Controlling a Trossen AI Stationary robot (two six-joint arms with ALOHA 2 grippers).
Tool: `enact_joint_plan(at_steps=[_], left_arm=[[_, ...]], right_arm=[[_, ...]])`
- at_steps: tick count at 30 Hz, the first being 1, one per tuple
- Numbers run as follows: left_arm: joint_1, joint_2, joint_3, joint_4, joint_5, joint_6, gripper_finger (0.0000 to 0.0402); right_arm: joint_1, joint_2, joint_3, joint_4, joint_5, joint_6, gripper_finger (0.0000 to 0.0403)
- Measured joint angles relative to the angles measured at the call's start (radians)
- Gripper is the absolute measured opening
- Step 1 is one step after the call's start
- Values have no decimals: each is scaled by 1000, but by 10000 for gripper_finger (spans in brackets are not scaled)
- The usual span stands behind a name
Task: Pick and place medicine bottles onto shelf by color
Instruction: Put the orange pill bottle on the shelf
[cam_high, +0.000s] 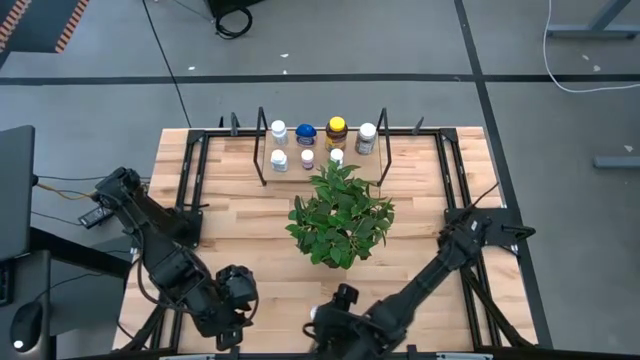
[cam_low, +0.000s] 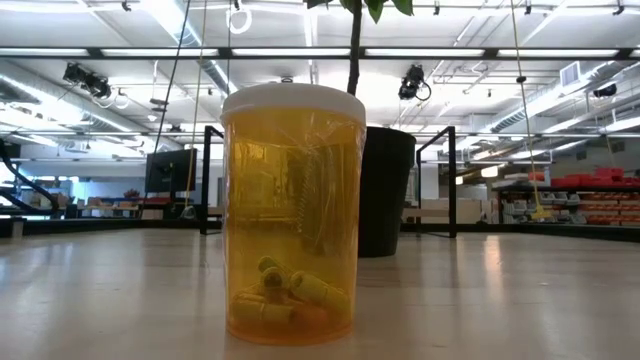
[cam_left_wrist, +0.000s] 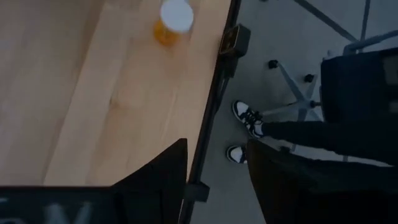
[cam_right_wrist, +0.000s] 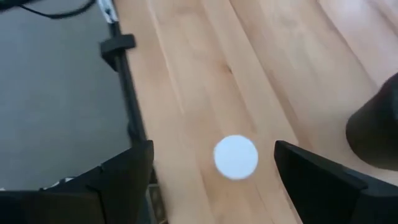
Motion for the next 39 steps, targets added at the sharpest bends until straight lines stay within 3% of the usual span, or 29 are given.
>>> enact_joint_plan(at_steps=[13, 22, 39], left_arm=[[-108, -9, 0, -41, -1, -86, 172], [-137, -9, 0, -24, -22, -132, 172], [-137, -9, 0, 12, -63, -130, 172]], right_arm=[[-56, 44, -24, 14, -73, -23, 340], [-58, 45, -133, 63, -152, -5, 340], [-107, 44, -207, 173, -143, -3, 340]])
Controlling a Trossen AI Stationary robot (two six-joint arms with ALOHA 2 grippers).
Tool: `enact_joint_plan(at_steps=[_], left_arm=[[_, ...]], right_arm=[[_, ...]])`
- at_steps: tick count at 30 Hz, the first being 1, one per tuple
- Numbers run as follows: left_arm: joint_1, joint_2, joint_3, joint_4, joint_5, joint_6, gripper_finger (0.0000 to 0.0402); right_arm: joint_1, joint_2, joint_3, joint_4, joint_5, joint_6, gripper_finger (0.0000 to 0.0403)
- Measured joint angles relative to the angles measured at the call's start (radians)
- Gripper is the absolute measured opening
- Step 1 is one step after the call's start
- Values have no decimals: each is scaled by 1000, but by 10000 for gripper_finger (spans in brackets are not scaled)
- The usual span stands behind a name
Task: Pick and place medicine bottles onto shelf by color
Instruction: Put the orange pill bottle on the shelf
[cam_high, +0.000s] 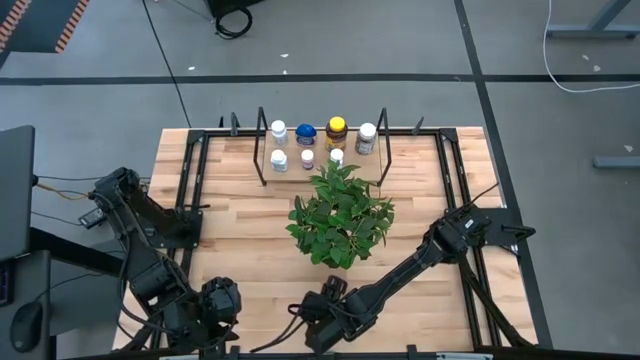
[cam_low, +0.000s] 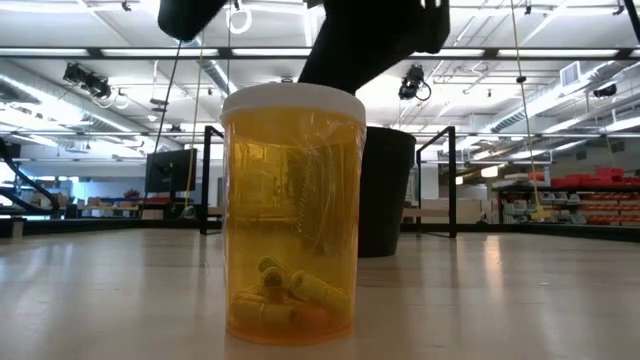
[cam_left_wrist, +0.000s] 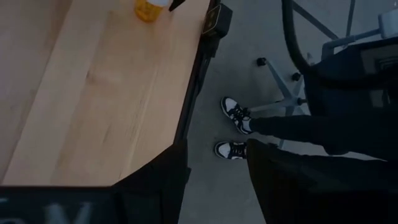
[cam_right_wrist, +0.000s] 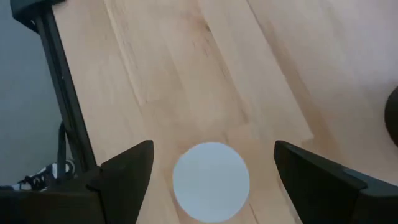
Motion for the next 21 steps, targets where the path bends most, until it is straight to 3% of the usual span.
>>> enact_joint_plan(at_steps=[10, 15, 21], left_arm=[[0, 0, 0, -1, 0, 12, 172], [0, 0, 0, -1, 0, 22, 172], [0, 0, 0, -1, 0, 27, 172]], right_arm=[[3, -1, -22, 24, -20, -32, 339], [5, 2, -73, 60, -97, -2, 339], [4, 0, -77, 76, -86, 11, 339]])
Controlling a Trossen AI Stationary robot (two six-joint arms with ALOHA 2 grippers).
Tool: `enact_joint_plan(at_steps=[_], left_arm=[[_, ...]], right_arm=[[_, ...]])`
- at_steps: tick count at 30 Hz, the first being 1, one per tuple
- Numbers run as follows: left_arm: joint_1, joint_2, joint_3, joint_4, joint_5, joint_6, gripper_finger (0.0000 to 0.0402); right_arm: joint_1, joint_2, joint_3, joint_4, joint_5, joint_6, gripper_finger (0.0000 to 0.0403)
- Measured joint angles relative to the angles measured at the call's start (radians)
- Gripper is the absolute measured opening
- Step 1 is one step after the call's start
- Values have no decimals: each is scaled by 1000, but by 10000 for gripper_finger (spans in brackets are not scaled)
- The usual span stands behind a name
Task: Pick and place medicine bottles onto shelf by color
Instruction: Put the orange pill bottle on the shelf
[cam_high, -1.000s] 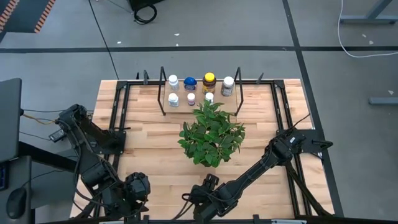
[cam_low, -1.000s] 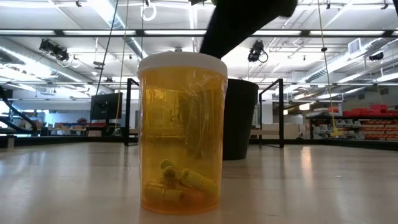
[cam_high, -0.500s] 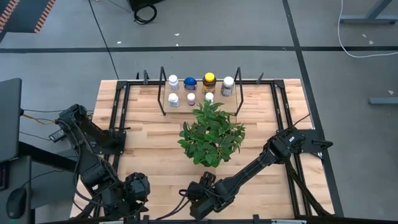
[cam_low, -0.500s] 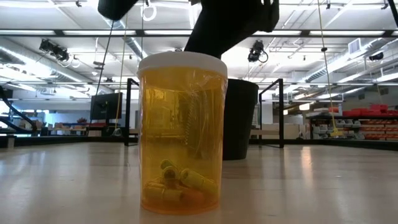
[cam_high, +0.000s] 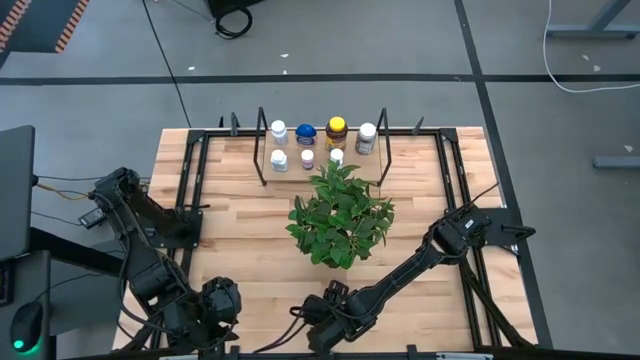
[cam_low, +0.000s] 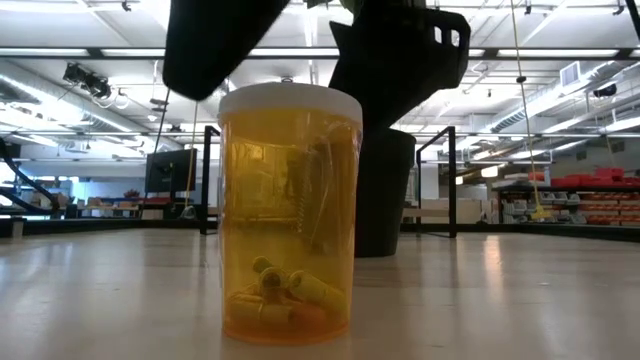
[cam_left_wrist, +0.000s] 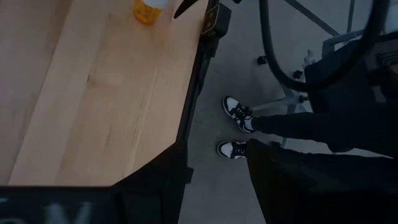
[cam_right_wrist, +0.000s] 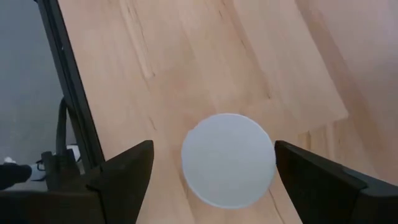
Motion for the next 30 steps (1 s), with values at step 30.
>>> enact_joint_plan(at_steps=[30], left_arm=[[0, 0, 0, 0, 0, -1, 172]], right_arm=[[1, 0, 0, -1, 61, 18, 277]])
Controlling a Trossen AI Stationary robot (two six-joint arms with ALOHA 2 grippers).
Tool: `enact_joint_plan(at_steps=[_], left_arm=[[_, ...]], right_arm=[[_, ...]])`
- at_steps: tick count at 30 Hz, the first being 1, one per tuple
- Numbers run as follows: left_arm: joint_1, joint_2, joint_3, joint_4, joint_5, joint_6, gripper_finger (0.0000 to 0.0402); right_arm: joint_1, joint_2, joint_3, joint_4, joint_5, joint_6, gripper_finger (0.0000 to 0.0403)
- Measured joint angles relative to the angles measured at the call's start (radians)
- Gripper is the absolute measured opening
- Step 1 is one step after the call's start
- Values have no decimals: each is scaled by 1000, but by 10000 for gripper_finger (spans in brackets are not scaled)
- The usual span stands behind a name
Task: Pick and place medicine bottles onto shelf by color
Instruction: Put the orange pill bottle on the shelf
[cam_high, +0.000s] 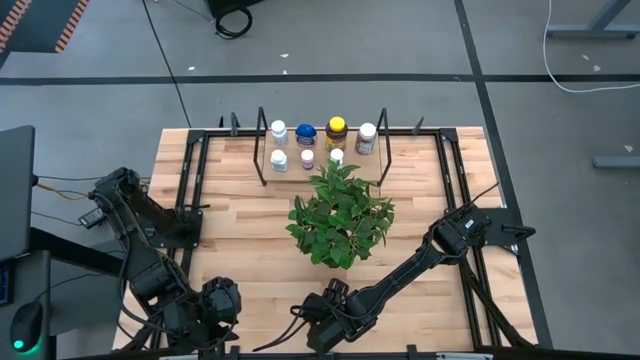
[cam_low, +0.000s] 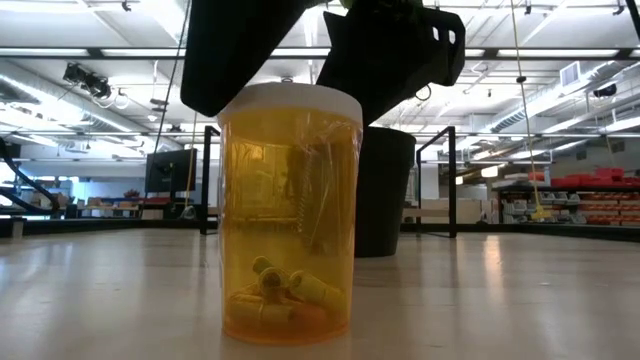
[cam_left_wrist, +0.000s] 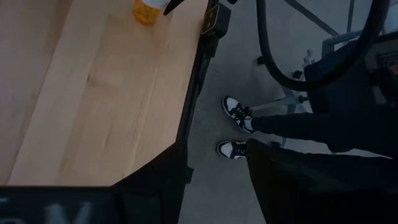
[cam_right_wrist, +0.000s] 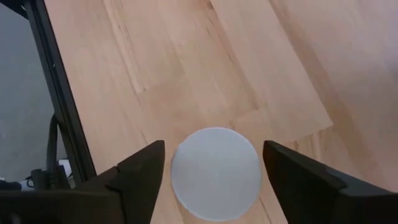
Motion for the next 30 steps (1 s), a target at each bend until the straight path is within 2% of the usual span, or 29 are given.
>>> enact_joint_plan(at_steps=[7, 14, 30], left_arm=[[0, 0, 0, 0, 0, 1, 172], [0, 0, 0, -1, -2, 9, 172], [0, 0, 0, -5, -2, 11, 172]], right_arm=[[0, 0, 0, 0, -3, -27, 273], [3, 0, 0, 13, -32, -132, 273], [10, 0, 0, 11, -46, -255, 271]])
